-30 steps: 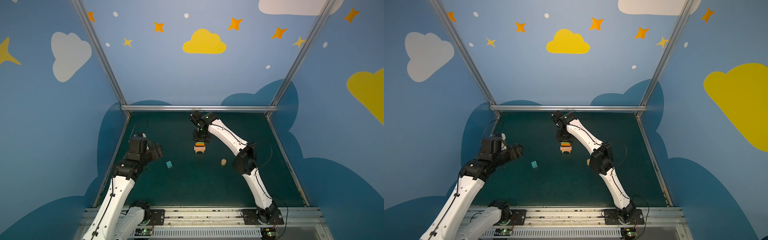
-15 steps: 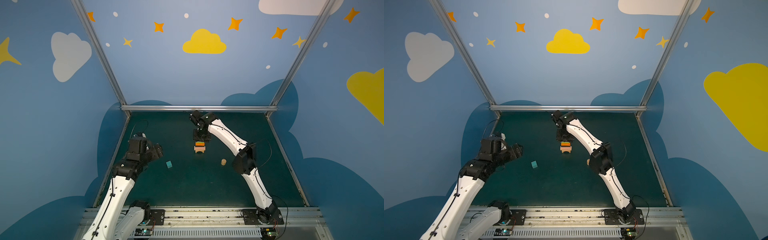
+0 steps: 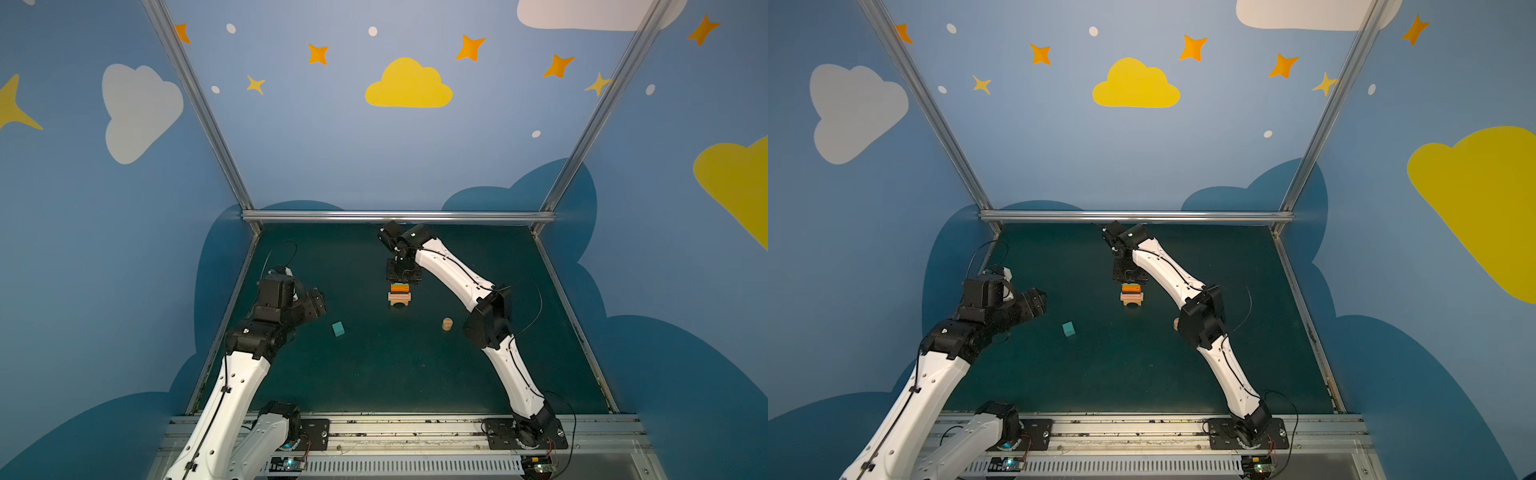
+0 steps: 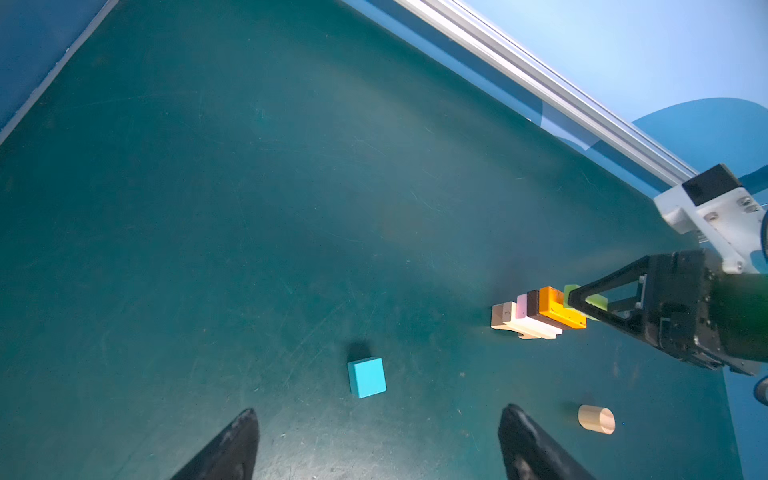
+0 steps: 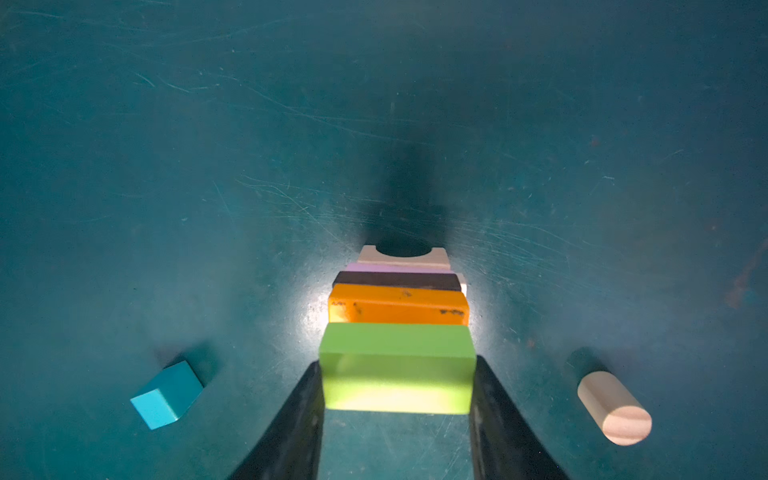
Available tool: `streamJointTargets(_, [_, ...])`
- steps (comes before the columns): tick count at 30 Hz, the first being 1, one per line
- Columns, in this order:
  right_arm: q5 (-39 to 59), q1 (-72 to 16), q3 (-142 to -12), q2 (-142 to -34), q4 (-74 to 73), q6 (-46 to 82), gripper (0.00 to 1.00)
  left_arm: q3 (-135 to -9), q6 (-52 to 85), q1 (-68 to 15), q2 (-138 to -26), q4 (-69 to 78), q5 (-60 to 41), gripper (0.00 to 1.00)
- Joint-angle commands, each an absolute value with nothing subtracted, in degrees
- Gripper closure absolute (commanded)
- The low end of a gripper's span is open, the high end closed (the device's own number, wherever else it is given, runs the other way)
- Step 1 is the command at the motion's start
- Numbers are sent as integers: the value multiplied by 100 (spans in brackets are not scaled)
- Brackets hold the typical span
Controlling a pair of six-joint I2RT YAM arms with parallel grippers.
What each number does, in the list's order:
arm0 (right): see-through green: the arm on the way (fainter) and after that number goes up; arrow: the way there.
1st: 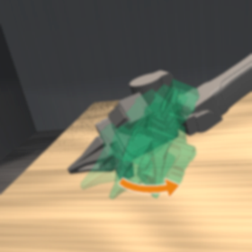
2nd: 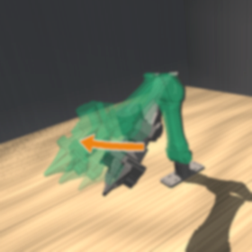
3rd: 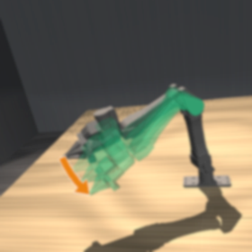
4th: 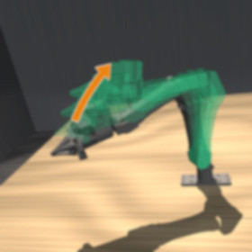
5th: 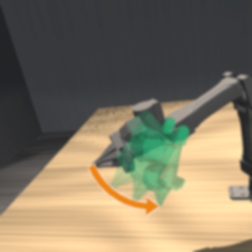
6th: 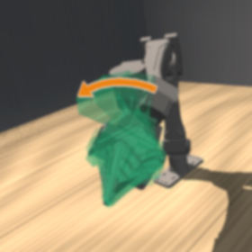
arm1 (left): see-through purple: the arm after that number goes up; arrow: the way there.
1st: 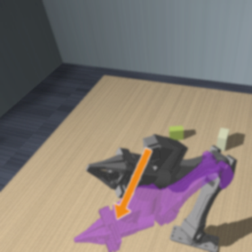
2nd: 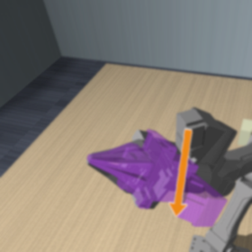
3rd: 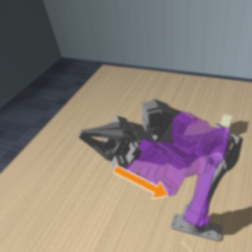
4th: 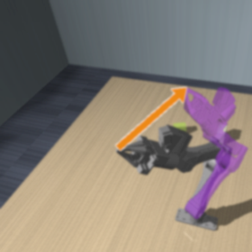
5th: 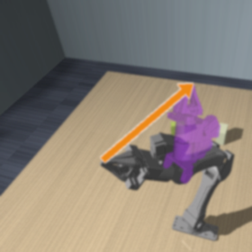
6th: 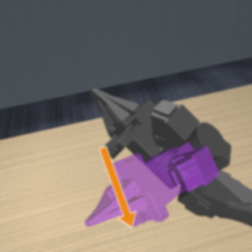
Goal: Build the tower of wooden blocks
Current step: 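Lower the lime-green block with the right gripper onto the orange block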
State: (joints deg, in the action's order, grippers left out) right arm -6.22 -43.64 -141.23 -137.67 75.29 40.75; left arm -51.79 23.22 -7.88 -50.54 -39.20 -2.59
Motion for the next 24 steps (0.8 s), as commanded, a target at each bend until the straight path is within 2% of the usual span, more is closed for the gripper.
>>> streamJointTargets(1, [-663, -4346, -14252, -13886, 7630, 4140, 55, -5150, 2354, -757, -5041, -3877, -299, 10])
streamJointTargets(24, [-667, -4370, -14247, -13931, 7572, 4210, 51, -5137, 2351, -747, -5010, -3861, -334, 10])
